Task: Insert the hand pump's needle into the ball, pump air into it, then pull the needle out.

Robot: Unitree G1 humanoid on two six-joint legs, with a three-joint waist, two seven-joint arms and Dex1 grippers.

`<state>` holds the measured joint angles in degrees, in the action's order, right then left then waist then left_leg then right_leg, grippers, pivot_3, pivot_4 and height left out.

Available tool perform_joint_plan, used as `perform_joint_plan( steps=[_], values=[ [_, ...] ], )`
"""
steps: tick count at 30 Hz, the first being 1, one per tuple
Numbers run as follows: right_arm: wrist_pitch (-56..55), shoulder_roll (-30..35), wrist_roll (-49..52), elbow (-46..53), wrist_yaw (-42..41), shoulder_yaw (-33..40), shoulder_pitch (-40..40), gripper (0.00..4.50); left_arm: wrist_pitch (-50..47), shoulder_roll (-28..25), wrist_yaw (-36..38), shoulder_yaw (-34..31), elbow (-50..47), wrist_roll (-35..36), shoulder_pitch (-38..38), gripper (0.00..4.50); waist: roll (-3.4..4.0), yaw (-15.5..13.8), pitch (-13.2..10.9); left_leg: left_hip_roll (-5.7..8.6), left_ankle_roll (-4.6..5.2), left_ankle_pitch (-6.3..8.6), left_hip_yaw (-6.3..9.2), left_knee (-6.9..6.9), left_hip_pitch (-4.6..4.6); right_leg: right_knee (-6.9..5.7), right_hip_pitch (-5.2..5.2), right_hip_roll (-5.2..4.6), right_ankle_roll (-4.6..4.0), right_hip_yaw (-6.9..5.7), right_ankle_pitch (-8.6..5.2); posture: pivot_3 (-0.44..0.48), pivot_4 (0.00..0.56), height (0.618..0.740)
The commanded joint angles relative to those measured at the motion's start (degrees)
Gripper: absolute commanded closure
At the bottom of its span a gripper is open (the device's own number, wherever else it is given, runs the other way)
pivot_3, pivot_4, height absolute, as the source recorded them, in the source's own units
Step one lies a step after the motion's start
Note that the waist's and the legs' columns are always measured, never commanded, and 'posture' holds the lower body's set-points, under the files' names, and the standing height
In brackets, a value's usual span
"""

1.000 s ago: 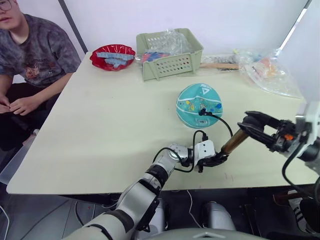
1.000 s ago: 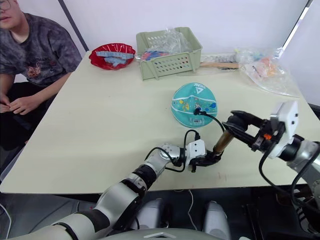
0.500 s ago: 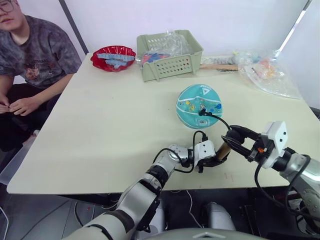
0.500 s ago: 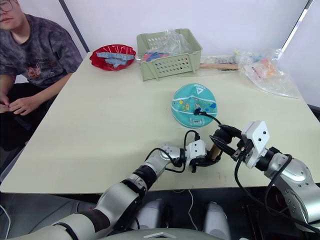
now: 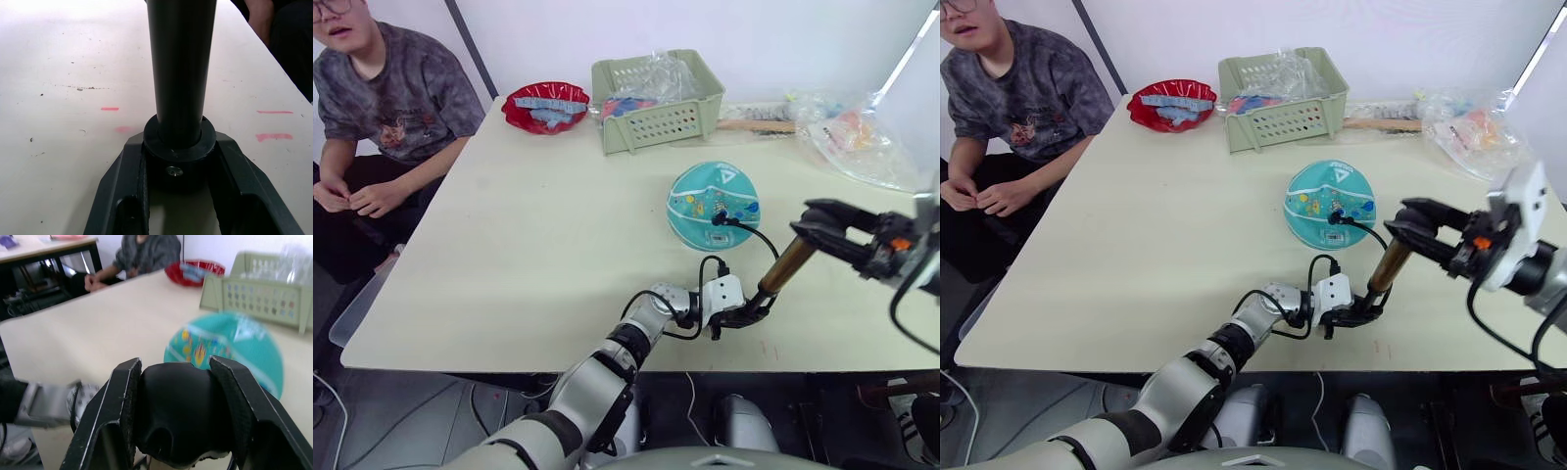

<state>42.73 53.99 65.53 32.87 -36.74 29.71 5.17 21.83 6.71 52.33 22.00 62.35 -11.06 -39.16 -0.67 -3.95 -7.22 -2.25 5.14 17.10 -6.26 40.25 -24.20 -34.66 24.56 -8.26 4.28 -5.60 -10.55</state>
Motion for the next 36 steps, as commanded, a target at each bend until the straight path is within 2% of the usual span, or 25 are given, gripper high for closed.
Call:
perform_joint_plan(
  steps=[1,6,10,14,18,23,28,32,36],
  values=[
    [0.8,3.5,5.4,-1.2,0.5,7.5,3.6,2.79,-2.0,0.4,0.5,2.0,4.9,-2.6,2.2,3.37,-0.04,0.0,0.0,0.00,0.00,0.00,0.03,0.00,-0.02,0.01,-0.01,0.00,0.00,-0.03,0.00,0.000,0.150,0.740],
    [3.5,7.4,9.0,-4.7,0.2,10.5,6.9,2.79,-1.8,0.3,0.4,2.0,5.1,-2.6,2.1,3.37,-0.09,0.0,-0.1,0.01,0.00,0.00,0.03,0.05,-0.06,0.01,0.00,0.00,0.01,-0.03,0.00,0.000,0.150,0.740],
    [3.8,7.4,8.7,-4.8,-0.2,10.2,7.1,2.79,-1.7,0.3,0.2,2.0,5.1,-2.7,2.2,3.37,-0.08,0.0,-0.1,0.01,0.00,0.00,0.04,0.07,-0.19,0.00,0.06,-0.01,0.01,-0.02,0.01,0.000,0.150,0.740],
    [3.2,3.9,1.8,0.5,-1.9,2.8,-0.4,2.79,-1.3,0.5,0.0,1.9,5.1,-2.6,2.1,3.37,-0.20,0.0,0.1,0.02,0.00,0.00,0.09,0.09,-0.21,0.00,0.05,0.00,0.00,-0.07,0.01,0.000,0.150,0.740],
    [-2.0,-0.8,-9.0,1.8,-1.1,-5.6,-5.8,2.79,-1.1,0.8,-0.1,1.6,5.0,-2.5,1.7,3.37,-0.37,0.2,0.1,0.00,0.00,0.00,0.17,0.13,-0.09,-0.03,-0.04,0.04,0.02,-0.12,0.00,0.000,0.150,0.740],
    [-8.6,-6.7,-19.1,0.9,-1.3,-14.7,-11.2,2.79,-0.9,0.9,-0.3,1.4,5.3,-2.4,1.3,3.37,-0.49,0.3,0.2,-0.11,-0.01,0.00,0.18,0.12,0.34,-0.06,-0.39,0.10,0.22,-0.13,-0.14,0.000,0.150,0.740],
    [-16.9,-12.6,-31.1,-2.4,-0.2,-23.5,-15.7,2.79,-0.8,0.5,-0.2,1.2,5.2,-2.2,1.2,3.37,-0.54,0.3,0.3,-0.12,-0.01,0.00,0.19,0.12,0.38,-0.06,-0.42,0.11,0.17,-0.14,-0.11,0.000,0.150,0.740],
    [-20.3,-15.2,-35.9,-3.9,0.4,-26.2,-16.3,2.79,-0.8,0.4,-0.2,1.2,5.3,-2.3,1.2,3.37,-0.49,0.7,0.4,-0.12,-0.02,0.00,0.19,0.12,0.41,-0.06,-0.45,0.09,0.17,-0.14,-0.11,0.000,0.150,0.740],
    [-18.2,-14.9,-29.5,0.0,-0.2,-20.9,-13.6,2.79,-0.7,0.2,0.0,1.3,5.4,-2.4,1.3,3.37,-0.49,1.0,0.4,-0.15,-0.02,0.00,0.24,0.12,0.46,-0.05,-0.52,0.09,0.19,-0.19,-0.13,0.000,0.150,0.740]
  ],
)
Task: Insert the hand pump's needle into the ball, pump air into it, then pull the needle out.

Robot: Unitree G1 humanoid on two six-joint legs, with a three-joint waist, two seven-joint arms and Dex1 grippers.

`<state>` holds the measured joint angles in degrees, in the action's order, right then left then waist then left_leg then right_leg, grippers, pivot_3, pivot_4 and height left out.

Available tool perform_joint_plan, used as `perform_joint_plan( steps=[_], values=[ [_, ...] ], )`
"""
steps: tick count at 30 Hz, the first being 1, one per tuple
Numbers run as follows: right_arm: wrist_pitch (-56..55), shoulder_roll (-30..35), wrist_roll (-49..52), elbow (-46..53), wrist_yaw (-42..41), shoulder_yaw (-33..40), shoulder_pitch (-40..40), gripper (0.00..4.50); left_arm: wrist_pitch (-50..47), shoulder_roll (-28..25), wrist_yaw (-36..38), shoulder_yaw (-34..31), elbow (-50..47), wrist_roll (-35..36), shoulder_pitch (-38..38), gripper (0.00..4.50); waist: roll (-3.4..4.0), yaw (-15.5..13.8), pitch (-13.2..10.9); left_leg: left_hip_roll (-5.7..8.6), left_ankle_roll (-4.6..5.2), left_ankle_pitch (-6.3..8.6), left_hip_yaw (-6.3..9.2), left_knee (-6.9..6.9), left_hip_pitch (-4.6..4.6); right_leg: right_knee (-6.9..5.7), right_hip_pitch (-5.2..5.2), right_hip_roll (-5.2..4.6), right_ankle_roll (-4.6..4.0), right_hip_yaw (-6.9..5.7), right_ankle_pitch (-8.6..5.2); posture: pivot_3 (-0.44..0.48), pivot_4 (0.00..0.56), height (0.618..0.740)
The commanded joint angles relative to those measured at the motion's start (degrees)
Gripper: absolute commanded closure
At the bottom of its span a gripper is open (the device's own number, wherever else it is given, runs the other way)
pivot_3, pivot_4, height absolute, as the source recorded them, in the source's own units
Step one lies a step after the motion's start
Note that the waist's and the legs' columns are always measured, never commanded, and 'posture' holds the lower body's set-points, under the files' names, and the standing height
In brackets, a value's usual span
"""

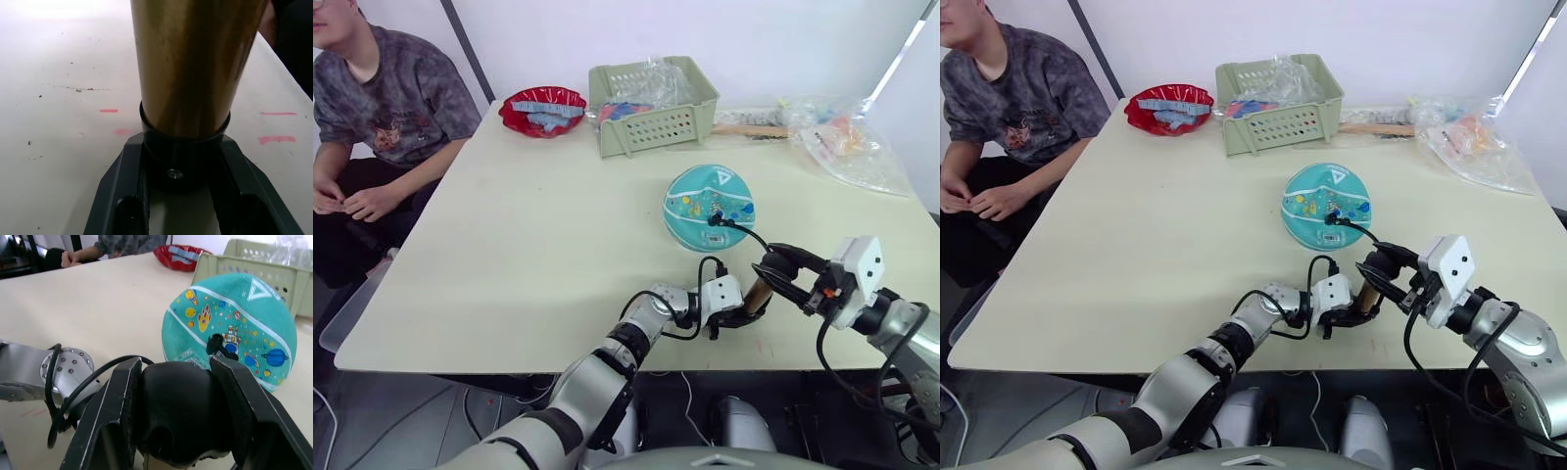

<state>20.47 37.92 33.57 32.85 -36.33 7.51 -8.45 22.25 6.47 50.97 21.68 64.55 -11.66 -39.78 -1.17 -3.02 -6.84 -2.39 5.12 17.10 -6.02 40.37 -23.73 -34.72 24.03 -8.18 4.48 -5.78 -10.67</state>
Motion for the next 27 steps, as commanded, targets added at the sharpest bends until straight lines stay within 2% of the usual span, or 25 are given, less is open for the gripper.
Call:
perform_joint_plan(
  steps=[1,5,10,17,23,27],
  values=[
    [5.2,2.4,4.4,1.3,-1.1,3.1,1.0,2.79,-1.1,0.4,1.4,1.6,3.3,-1.9,2.0,3.37,0.07,0.1,-0.1,0.00,0.00,0.00,0.00,0.00,-0.01,0.00,0.00,0.00,-0.01,0.00,0.01,0.000,0.150,0.740],
    [11.2,6.3,15.9,4.0,0.0,11.2,7.0,2.79,-1.1,0.3,1.5,1.5,3.4,-2.0,1.9,3.37,0.33,0.0,-0.3,0.05,0.00,0.00,0.00,0.00,-0.10,0.01,0.06,-0.07,-0.17,-0.01,0.11,0.000,0.150,0.740],
    [18.1,13.7,27.5,1.8,-0.4,21.9,12.2,2.79,-1.1,0.4,1.6,1.1,3.6,-2.2,1.9,3.37,0.62,-0.2,-0.7,0.20,0.01,0.00,0.00,-0.01,-0.24,0.02,0.15,-0.20,-0.17,-0.06,0.11,0.000,0.150,0.740],
    [24.7,22.8,38.5,-3.8,0.4,30.5,20.4,2.79,-1.0,0.3,1.8,1.2,3.7,-2.4,1.9,3.37,0.56,-0.2,-1.0,0.23,0.02,-0.01,0.03,-0.01,-0.28,0.04,0.14,-0.25,-0.15,-0.11,0.10,0.000,0.150,0.740],
    [27.9,25.7,42.3,-5.8,1.5,31.7,23.9,2.79,-1.1,0.2,1.8,1.2,3.6,-2.4,2.0,3.37,0.62,-0.1,-1.1,0.24,0.02,-0.01,0.06,-0.01,-0.50,0.03,0.28,-0.26,-0.16,-0.14,0.11,0.000,0.150,0.740],
    [26.8,22.1,35.8,-1.8,0.2,27.1,16.8,2.79,-1.1,0.0,1.9,1.2,3.4,-2.4,2.1,3.37,0.44,-0.1,-1.0,0.30,0.02,-0.02,0.10,0.01,-0.75,0.05,0.43,-0.28,-0.17,-0.20,0.12,0.000,0.150,0.740]
  ],
)
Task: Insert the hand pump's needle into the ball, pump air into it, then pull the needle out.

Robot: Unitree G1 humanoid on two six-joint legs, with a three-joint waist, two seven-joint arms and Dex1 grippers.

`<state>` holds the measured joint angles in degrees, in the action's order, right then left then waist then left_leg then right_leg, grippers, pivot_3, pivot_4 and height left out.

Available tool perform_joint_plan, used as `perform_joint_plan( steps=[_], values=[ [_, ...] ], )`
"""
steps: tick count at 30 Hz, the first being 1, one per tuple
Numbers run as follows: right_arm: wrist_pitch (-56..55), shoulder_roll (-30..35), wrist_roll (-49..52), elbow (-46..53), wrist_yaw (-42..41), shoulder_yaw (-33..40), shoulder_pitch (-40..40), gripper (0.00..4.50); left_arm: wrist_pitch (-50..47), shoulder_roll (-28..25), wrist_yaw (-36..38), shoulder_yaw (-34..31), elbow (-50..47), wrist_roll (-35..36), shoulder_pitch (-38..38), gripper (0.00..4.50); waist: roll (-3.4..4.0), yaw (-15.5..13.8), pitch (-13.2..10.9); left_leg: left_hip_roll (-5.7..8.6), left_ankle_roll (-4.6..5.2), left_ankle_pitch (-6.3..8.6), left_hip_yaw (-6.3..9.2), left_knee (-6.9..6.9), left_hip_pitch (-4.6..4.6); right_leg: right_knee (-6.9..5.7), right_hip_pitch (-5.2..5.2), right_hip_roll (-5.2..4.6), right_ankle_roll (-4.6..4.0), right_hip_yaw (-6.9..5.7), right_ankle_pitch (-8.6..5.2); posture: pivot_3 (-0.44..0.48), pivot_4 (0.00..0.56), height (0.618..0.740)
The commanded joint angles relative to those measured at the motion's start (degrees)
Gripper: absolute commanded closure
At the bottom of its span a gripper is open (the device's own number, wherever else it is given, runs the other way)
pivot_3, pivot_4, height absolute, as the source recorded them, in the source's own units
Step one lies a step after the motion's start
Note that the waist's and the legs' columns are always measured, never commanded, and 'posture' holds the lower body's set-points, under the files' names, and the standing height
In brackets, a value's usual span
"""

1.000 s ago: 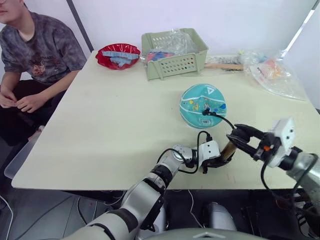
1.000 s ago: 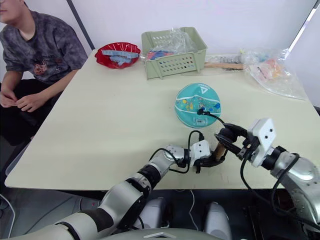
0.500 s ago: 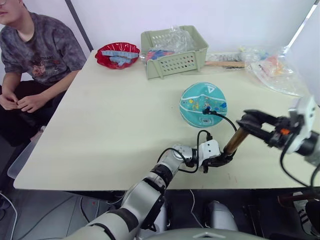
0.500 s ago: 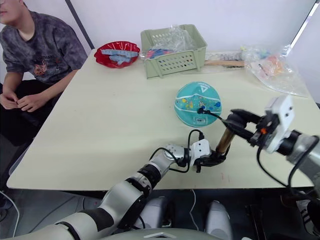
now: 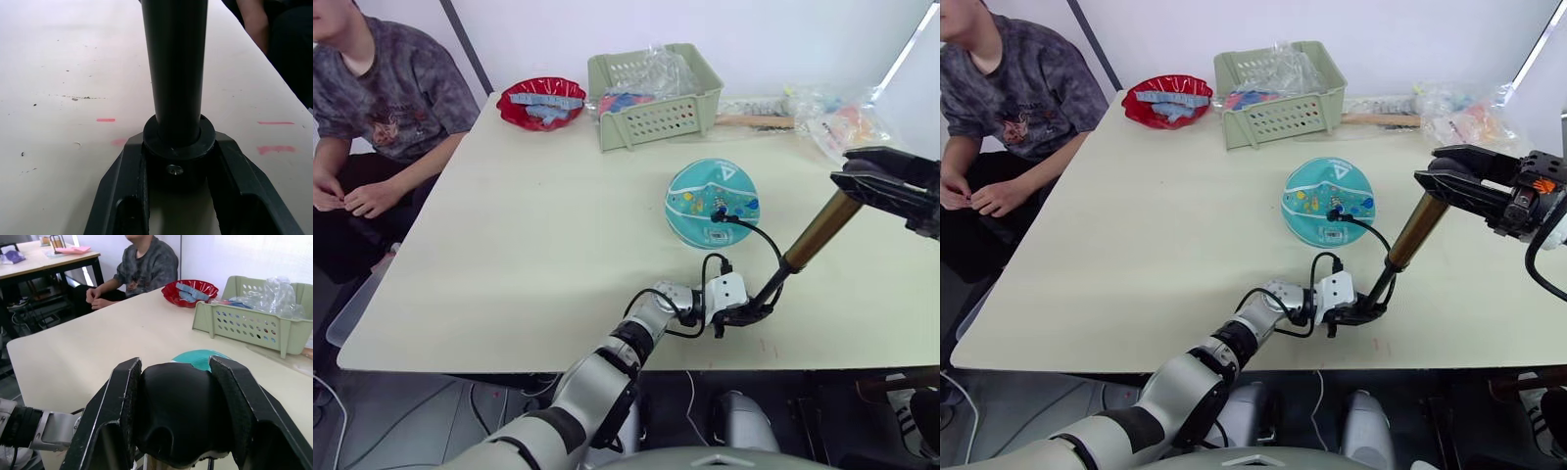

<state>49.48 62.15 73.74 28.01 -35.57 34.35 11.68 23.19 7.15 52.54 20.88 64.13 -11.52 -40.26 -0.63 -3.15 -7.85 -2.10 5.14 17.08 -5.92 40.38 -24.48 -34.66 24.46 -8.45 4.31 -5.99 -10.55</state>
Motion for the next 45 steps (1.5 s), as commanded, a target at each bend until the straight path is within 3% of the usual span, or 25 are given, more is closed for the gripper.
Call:
perform_joint_plan(
  steps=[1,6,13,21,29,37,45],
  values=[
    [-3.0,-3.5,-6.6,4.1,-0.7,-1.7,-5.3,2.79,-2.0,-0.7,0.4,2.0,3.9,-2.6,2.6,3.37,-0.13,0.1,0.1,-0.02,0.00,0.00,0.03,0.02,0.02,0.00,-0.05,0.02,0.00,-0.06,0.00,0.000,0.150,0.740],
    [-8.4,-9.8,-16.6,6.9,-2.0,-11.7,-12.9,2.79,-2.0,-0.7,0.4,1.9,3.7,-2.8,2.9,3.37,-0.25,1.0,0.3,-0.05,0.00,0.01,0.15,0.01,0.33,0.07,-0.36,0.03,0.03,-0.16,-0.03,0.000,0.150,0.740],
    [-19.4,-17.8,-33.8,1.9,-2.4,-25.6,-18.6,2.79,-2.1,-0.8,0.2,1.7,3.6,-2.9,3.0,3.37,-0.39,1.2,0.8,-0.09,-0.08,0.06,0.33,-0.08,0.66,0.15,-0.73,0.04,0.17,-0.33,-0.16,0.000,0.150,0.740],
    [-26.2,-22.5,-42.7,-2.4,-3.0,-31.3,-21.4,2.79,-2.2,-1.0,0.0,1.5,3.5,-3.0,3.0,3.37,-0.67,1.1,1.1,-0.31,-0.12,0.07,0.52,-0.09,0.74,0.04,-0.75,0.32,-0.06,-0.43,-0.26,0.000,0.150,0.740],
    [-20.9,-19.6,-31.3,3.2,-3.6,-19.6,-15.3,2.79,-2.1,-1.0,0.0,1.6,3.6,-3.1,3.1,3.37,-0.22,0.6,1.0,-0.60,-0.42,-0.11,1.34,-0.09,0.69,-0.27,-0.78,0.69,-0.67,-1.03,-0.53,0.000,0.150,0.740],
    [-10.5,-8.3,-10.8,3.2,-4.0,-1.4,-5.5,2.79,-1.9,-1.3,0.3,2.1,4.0,-3.4,3.0,3.37,0.51,0.0,0.4,-0.52,-0.50,-0.18,1.76,-0.10,0.48,-0.31,-0.82,0.73,-0.88,-1.42,-0.63,0.000,0.150,0.740],
    [-4.2,-1.0,-0.3,-0.8,-1.6,5.4,2.4,2.79,-1.7,-1.3,0.4,2.3,4.0,-3.6,3.1,3.37,0.45,0.1,0.0,-0.32,-0.50,-0.18,1.72,-0.10,0.45,-0.31,-0.81,0.55,-0.87,-1.38,-0.64,0.000,0.150,0.740]
  ],
)
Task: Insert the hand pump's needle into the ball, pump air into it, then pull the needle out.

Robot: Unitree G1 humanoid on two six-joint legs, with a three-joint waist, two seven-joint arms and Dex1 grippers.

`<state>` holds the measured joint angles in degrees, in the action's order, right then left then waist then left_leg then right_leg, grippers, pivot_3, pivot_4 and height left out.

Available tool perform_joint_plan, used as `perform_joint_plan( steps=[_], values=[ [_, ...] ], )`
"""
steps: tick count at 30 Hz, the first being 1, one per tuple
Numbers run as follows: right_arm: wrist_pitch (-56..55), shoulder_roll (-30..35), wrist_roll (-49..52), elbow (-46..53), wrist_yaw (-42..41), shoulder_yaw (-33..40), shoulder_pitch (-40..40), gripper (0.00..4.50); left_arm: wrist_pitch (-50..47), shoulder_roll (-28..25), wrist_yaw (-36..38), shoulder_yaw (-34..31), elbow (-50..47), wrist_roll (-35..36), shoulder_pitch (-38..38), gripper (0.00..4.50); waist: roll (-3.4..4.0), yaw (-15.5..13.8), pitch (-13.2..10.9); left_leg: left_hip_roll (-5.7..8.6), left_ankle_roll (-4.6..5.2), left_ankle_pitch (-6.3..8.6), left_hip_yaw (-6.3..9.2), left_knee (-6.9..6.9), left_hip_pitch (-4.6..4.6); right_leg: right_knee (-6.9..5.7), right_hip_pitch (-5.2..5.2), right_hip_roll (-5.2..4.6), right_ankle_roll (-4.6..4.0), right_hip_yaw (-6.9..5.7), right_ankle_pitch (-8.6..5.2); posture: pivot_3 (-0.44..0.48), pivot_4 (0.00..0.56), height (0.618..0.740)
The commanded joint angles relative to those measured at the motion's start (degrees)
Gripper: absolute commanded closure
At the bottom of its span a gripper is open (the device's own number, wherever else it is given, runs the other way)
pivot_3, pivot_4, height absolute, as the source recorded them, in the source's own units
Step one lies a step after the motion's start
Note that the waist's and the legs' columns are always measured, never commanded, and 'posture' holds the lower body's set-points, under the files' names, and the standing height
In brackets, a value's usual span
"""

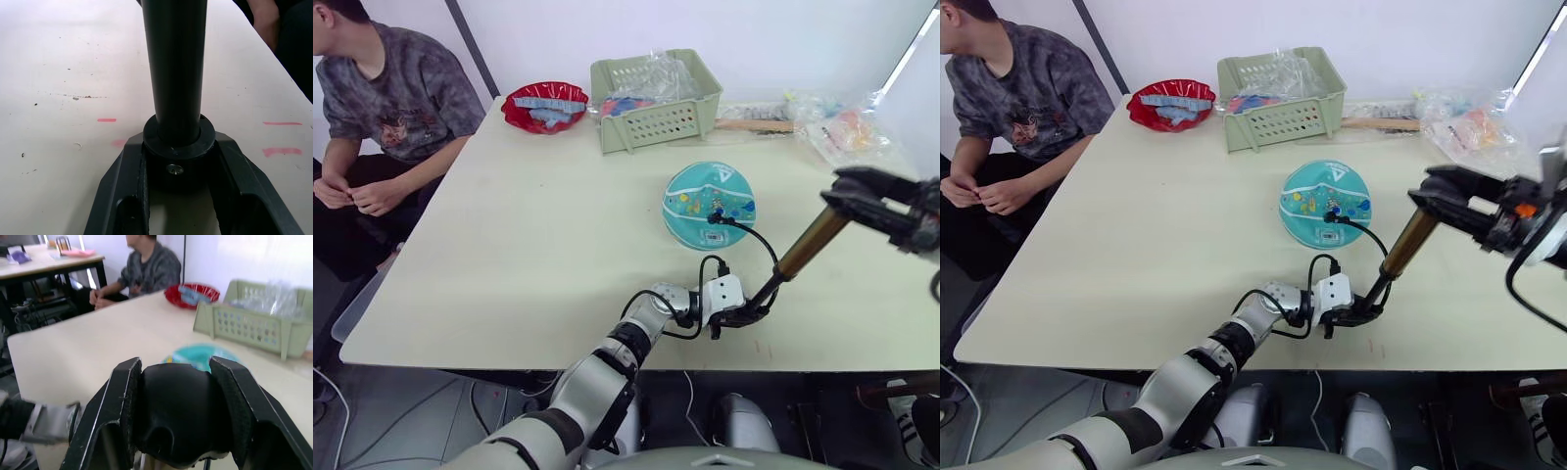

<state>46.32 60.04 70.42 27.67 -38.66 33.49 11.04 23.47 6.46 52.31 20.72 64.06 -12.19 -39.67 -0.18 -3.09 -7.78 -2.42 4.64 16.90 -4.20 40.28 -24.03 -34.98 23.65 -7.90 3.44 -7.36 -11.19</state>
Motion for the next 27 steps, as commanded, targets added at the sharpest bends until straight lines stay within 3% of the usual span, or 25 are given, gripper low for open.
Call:
perform_joint_plan(
  steps=[1,10,15,20,27],
  values=[
    [-0.6,1.2,3.1,-0.4,1.4,6.1,2.9,2.79,-1.9,-0.6,0.7,2.5,4.1,-2.9,2.4,3.37,-0.06,0.0,-0.1,0.00,0.00,0.00,0.00,0.00,0.00,0.00,0.00,0.00,0.00,0.00,0.00,0.000,0.150,0.740],
    [-5.0,-4.7,-10.5,5.0,-2.9,-4.4,-8.7,2.79,-2.0,-0.3,0.5,2.3,4.2,-3.0,2.2,3.37,-0.28,0.3,0.0,0.09,0.00,0.00,-0.04,0.00,0.04,0.00,-0.05,-0.07,0.14,0.05,0.01,0.000,0.150,0.740],
    [-11.1,-10.8,-19.7,5.7,-4.0,-15.0,-13.4,2.79,-2.1,-0.4,0.3,2.2,4.1,-3.0,2.3,3.37,-0.49,0.8,0.2,0.03,0.00,0.00,0.04,0.00,0.23,-0.03,-0.16,0.04,0.29,0.10,-0.15,0.000,0.150,0.740],
    [-17.0,-17.7,-29.6,0.8,-2.2,-22.7,-16.7,2.79,-2.2,-0.6,0.0,2.0,3.9,-2.8,2.6,3.37,-0.61,0.9,0.5,-0.03,-0.01,0.00,0.04,0.00,0.28,-0.04,-0.16,0.11,0.28,0.17,-0.14,0.000,0.150,0.740],
    [-22.6,-20.6,-36.4,-1.4,-3.0,-26.7,-20.0,2.79,-2.2,-1.0,0.0,1.9,3.7,-2.7,2.7,3.37,-0.68,1.0,0.8,-0.03,-0.01,0.00,0.03,0.00,0.29,-0.03,-0.16,0.10,0.19,0.19,-0.10,0.000,0.150,0.740]
  ],
)
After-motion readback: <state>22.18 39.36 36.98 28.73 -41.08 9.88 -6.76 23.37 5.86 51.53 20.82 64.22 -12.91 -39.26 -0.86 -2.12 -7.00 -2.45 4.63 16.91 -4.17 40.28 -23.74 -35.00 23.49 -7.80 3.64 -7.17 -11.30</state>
